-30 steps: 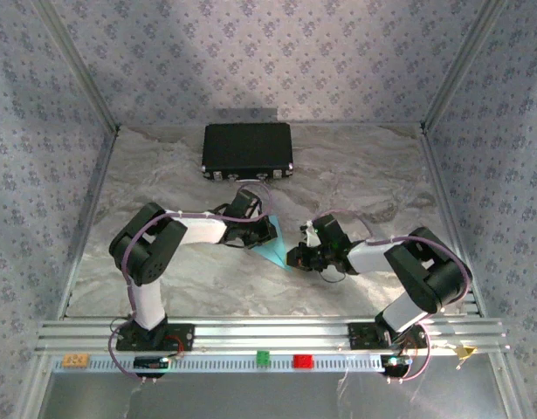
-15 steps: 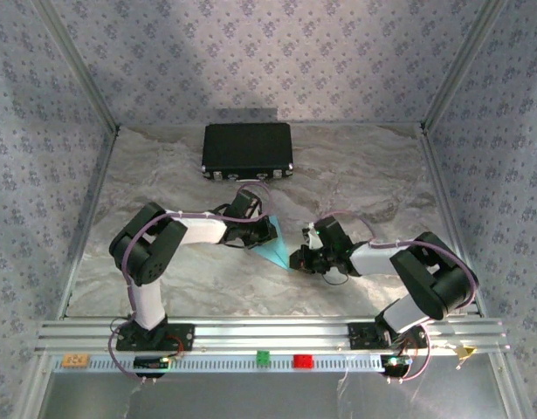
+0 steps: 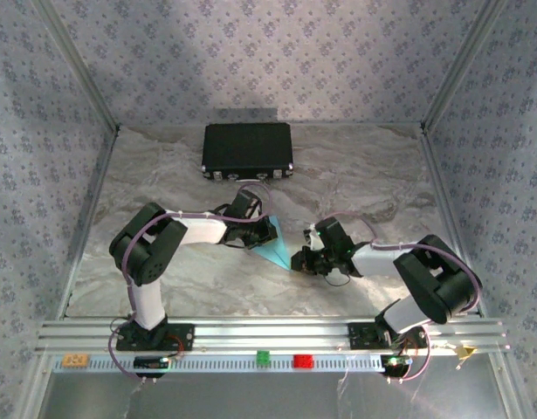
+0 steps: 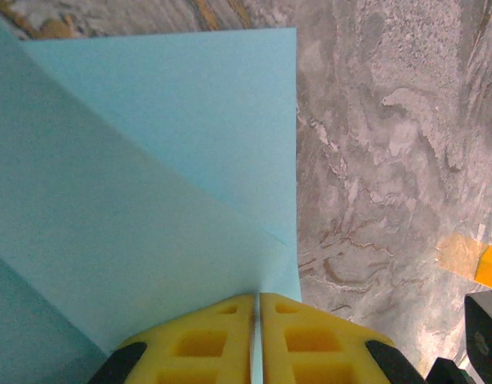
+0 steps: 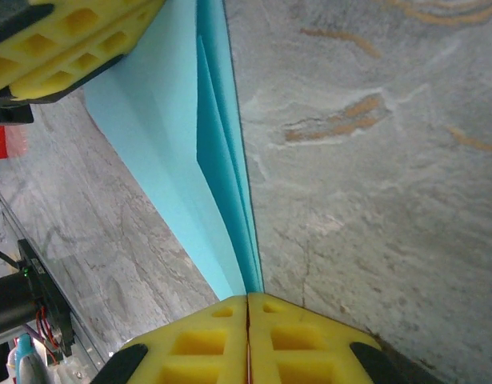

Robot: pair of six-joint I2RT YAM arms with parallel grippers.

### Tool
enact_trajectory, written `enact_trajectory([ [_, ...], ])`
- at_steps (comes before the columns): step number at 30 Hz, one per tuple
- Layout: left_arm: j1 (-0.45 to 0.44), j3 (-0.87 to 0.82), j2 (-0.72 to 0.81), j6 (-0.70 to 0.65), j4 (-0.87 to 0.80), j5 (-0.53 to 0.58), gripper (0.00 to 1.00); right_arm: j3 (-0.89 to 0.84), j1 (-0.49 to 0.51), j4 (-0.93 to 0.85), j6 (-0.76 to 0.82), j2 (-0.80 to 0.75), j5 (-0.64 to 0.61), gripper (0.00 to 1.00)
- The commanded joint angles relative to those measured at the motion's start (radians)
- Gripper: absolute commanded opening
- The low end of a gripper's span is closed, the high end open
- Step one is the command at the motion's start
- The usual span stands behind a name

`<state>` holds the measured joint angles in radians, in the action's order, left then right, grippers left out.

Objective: Fold a paper plane with a square sheet of paper (pick it up from the middle)
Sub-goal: Fourth fold the wing at the center of the table.

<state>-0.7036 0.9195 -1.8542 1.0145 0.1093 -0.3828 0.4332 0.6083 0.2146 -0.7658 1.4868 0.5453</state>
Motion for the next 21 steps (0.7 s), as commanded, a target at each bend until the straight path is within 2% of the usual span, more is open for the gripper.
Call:
enact_trajectory([
  [1,-0.002,-0.027,-0.034,-0.005,-0.042,0.018,0.11,-0.045,0.001,-0.147,0.013,0.030,-0.011,0.04],
  [5,-0.003,-0.029,-0.033,-0.004,-0.041,0.017,0.11,-0.046,0.001,-0.150,0.012,0.028,-0.008,0.04],
  [9,-0.002,-0.029,-0.031,-0.005,-0.042,0.018,0.11,-0.052,0.001,-0.165,0.011,0.006,-0.010,0.10],
  [16,-0.002,-0.030,-0.033,-0.005,-0.043,0.020,0.11,-0.067,0.003,-0.199,0.011,-0.010,-0.030,0.06],
  [21,-0.003,-0.031,-0.034,-0.004,-0.040,0.019,0.11,-0.073,0.005,-0.210,0.013,-0.035,-0.034,0.10],
])
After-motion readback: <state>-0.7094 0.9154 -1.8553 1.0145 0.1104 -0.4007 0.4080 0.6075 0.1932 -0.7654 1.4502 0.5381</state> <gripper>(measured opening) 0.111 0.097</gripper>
